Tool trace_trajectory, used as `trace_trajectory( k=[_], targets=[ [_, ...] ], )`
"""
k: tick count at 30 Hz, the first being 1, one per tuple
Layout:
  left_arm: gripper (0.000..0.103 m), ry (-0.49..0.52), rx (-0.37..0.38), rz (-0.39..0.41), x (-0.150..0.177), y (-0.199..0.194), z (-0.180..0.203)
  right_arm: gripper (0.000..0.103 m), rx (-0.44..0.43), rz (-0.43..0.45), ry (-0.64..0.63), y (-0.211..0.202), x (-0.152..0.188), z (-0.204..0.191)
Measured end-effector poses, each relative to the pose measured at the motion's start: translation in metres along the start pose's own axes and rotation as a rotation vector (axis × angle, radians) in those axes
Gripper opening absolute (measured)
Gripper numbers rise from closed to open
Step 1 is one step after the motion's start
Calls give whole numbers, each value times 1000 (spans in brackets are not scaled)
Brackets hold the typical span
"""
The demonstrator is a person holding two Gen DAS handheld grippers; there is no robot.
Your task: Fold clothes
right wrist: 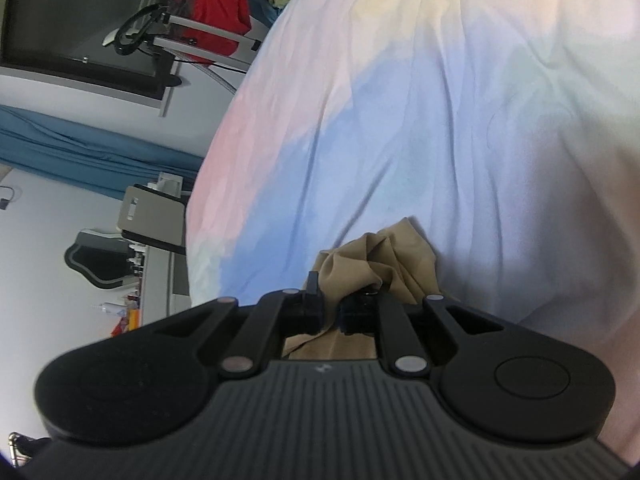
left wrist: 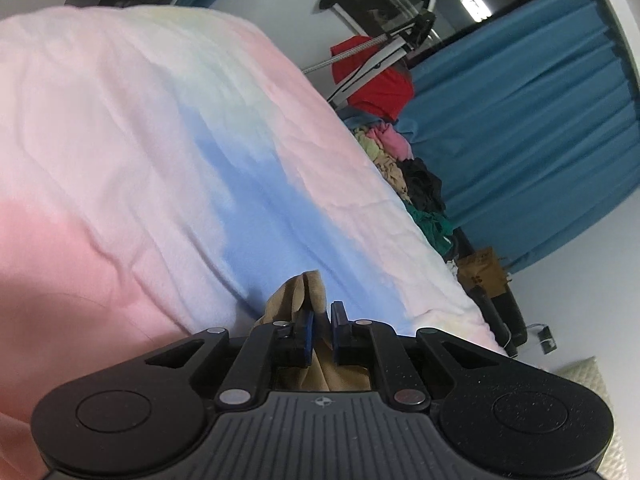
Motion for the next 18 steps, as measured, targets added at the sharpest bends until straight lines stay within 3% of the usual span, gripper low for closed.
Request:
trace_trajectory(
  k=[2,4,6,8,11,13,14,15,18],
  targets=[
    [33,33,-17,17,0,-4,5,23,-20,1,-7,-3,2,-4],
    [70,80,-49,38,-1,-8,11,59,-58,8,-20,-8,4,-12],
    [82,144,-81,66,-1,-15,21,86,-111,20,-47,-14,8,-25],
    [84,199,-90,86,2,-22,31,88,-163,32,-103,-22,14,-42],
    [91,259,-91,83,11,-28,44,87,-161,35,-207,-28,29,-60],
    [91,319,-97,70,18,-30,51,86,-114,50,-306,-30,41,-67],
    [91,355,-106,62,22,-29,54,82,-85,56,-374,-31,46,-70],
    [91,391,-128,61,26,-28,56,69,-54,62,-451,-31,52,-73],
    [91,479,-195,70,33,-23,56,65,57,86,-625,-23,60,-73]
  ],
)
Point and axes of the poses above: each gripper's, at about its wrist camera, not at the fingertips, and y roughly the way its jaws point, z to its right, x to its underside, the point moved 10 cm from there along y, roughly the way its jaws point, and after that the axes turned 2 degrees about -z, right-handed, at the moved point
